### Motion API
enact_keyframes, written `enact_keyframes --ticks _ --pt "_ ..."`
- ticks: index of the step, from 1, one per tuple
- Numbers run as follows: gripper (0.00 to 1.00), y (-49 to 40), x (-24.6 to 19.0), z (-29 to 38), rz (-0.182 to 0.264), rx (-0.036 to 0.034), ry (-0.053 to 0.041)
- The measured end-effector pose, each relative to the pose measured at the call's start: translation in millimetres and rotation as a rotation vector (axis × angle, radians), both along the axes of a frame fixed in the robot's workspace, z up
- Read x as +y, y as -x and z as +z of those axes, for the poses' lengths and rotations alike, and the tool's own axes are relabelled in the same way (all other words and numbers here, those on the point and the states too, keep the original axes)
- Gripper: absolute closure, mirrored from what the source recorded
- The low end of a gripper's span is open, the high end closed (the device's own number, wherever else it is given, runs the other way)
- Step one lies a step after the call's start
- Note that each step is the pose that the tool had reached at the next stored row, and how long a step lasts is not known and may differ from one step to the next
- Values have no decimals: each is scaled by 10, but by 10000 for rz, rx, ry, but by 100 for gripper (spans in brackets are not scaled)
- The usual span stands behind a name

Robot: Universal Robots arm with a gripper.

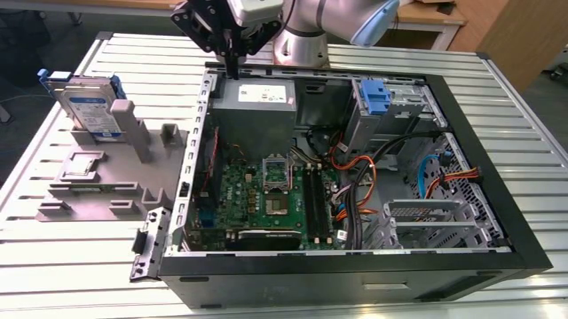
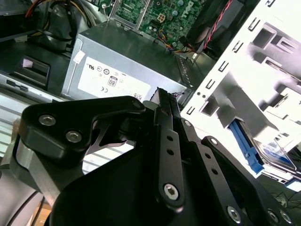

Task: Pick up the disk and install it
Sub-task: 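Reach for the disk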

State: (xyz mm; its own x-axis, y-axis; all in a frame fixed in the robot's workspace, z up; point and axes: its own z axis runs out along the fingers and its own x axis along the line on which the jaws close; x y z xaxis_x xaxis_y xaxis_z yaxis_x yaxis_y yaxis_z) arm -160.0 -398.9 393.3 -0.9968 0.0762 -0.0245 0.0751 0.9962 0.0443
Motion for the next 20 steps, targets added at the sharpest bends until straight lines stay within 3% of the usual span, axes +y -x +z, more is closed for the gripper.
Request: enact_keyframes --ticks 20 --pt "85 56 0 0 0 0 0"
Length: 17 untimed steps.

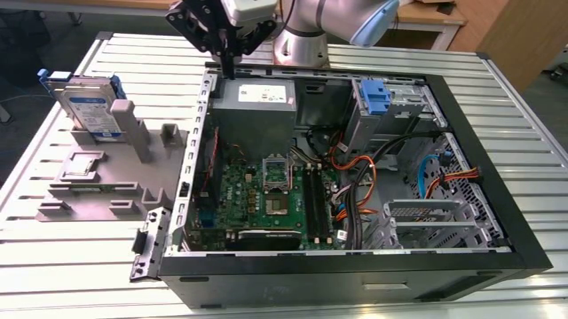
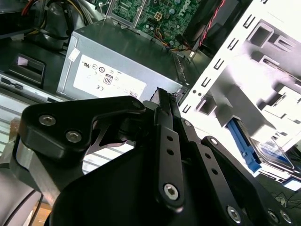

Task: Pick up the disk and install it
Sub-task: 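Reach for the disk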

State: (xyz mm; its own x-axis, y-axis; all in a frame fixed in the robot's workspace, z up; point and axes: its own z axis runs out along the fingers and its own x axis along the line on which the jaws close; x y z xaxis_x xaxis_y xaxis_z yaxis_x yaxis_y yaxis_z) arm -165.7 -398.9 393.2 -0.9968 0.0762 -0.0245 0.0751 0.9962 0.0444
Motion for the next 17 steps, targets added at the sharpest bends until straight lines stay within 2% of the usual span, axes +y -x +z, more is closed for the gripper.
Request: enact_keyframes --ticks 17 --pt "85 51 0 0 0 0 0"
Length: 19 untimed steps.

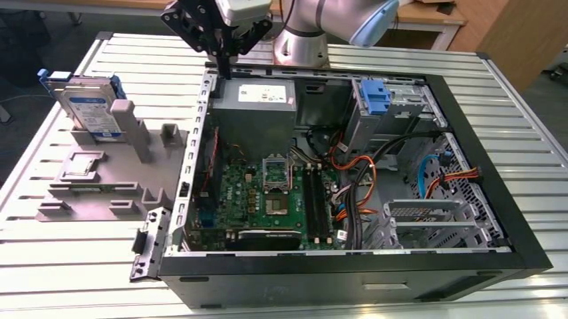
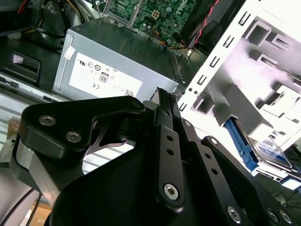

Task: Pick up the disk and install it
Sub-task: 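Reach for the disk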

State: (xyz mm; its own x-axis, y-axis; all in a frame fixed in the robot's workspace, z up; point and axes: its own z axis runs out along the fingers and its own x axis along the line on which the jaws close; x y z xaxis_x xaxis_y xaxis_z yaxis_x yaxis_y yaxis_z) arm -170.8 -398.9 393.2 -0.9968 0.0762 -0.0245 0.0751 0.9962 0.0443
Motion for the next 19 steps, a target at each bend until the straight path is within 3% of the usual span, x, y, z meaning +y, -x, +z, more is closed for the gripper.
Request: enact_keyframes --ticks 19 --pt "85 47 0 0 0 0 0"
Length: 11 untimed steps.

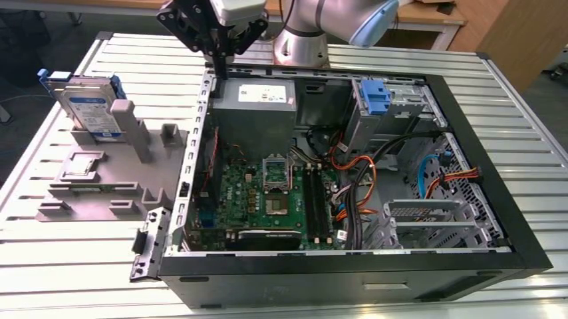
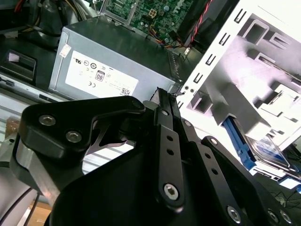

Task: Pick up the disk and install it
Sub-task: 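Reach for the disk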

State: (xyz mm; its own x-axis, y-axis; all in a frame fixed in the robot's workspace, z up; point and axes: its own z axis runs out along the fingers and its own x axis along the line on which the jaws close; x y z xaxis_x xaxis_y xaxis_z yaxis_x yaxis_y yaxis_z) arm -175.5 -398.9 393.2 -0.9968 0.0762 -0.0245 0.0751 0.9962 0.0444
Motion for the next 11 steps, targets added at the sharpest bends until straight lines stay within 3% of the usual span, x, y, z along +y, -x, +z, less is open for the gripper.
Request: enact_keyframes --ticks 11 --pt "85 27 0 0 0 1 1"
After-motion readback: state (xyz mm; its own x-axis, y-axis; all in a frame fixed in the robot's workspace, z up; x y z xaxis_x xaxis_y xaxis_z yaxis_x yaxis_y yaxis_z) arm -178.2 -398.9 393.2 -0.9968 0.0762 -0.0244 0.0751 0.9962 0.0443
